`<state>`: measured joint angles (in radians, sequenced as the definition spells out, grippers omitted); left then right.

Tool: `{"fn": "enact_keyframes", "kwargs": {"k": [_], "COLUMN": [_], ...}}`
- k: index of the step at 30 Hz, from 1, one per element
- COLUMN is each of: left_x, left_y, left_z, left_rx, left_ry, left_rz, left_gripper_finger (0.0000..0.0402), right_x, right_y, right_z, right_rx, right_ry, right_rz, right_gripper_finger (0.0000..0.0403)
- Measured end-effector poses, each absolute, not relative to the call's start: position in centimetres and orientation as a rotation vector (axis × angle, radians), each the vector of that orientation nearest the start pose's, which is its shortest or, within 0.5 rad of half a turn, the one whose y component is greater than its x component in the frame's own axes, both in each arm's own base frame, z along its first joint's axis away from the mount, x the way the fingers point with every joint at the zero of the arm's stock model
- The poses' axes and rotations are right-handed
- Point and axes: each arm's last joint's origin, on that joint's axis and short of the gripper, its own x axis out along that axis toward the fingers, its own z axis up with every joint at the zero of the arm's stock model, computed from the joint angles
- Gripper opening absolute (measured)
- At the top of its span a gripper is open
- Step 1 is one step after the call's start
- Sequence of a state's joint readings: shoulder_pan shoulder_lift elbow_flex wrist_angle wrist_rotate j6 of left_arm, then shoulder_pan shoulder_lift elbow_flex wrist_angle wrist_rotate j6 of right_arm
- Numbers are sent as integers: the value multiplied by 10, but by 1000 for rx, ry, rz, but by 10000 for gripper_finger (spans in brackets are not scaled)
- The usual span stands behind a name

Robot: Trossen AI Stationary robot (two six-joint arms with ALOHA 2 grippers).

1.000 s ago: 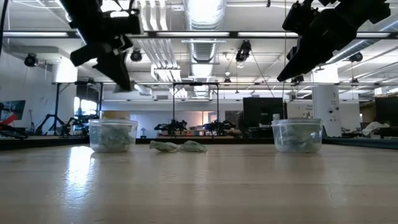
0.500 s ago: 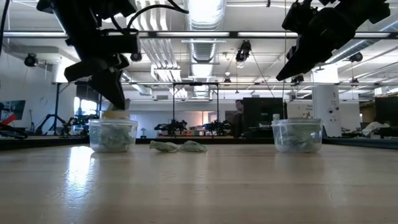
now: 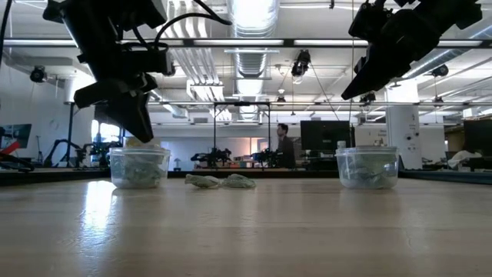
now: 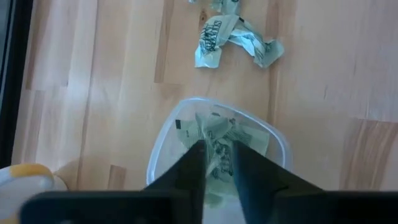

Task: Pick and place Stevia / Truvia into bins
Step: Put the stevia packet into the left transparent container, then put the stevia packet into the right transparent container

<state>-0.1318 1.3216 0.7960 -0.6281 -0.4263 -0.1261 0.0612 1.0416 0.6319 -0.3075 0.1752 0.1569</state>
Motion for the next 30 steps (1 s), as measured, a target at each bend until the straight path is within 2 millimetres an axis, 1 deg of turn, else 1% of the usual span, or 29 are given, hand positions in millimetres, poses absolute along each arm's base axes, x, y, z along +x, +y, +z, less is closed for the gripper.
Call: {"fn": "enact_keyframes", "kwargs": {"k": [5,8,10,13,18,21,23,26,28,30], "left_x": [236,234,232,226,212,204,200,193,189,186], "left_y": [-19,-19,-19,-18,-19,-19,-18,-19,-18,-17], "left_z": [204,207,211,218,230,238,244,246,248,251], "left_rx": [205,201,179,147,113,106,105,123,167,163], "left_ry": [1084,1087,1072,1046,966,923,874,790,740,702], "left_rz": [330,334,345,358,353,349,363,388,383,381], "left_gripper_finger": [125,151,160,164,164,164,164,164,164,164], "right_x": [210,216,221,233,257,275,286,305,320,332], "right_y": [8,8,9,9,10,10,8,0,-7,-15], "right_z": [228,230,229,223,207,199,192,186,185,181], "right_rx": [64,47,23,-28,-96,-114,-128,-128,-117,-110], "right_ry": [671,586,533,475,454,411,412,435,439,471], "right_rz": [-161,-147,-135,-119,-103,-105,-110,-137,-161,-168], "right_gripper_finger": [76,81,84,88,93,98,102,110,115,120]}}
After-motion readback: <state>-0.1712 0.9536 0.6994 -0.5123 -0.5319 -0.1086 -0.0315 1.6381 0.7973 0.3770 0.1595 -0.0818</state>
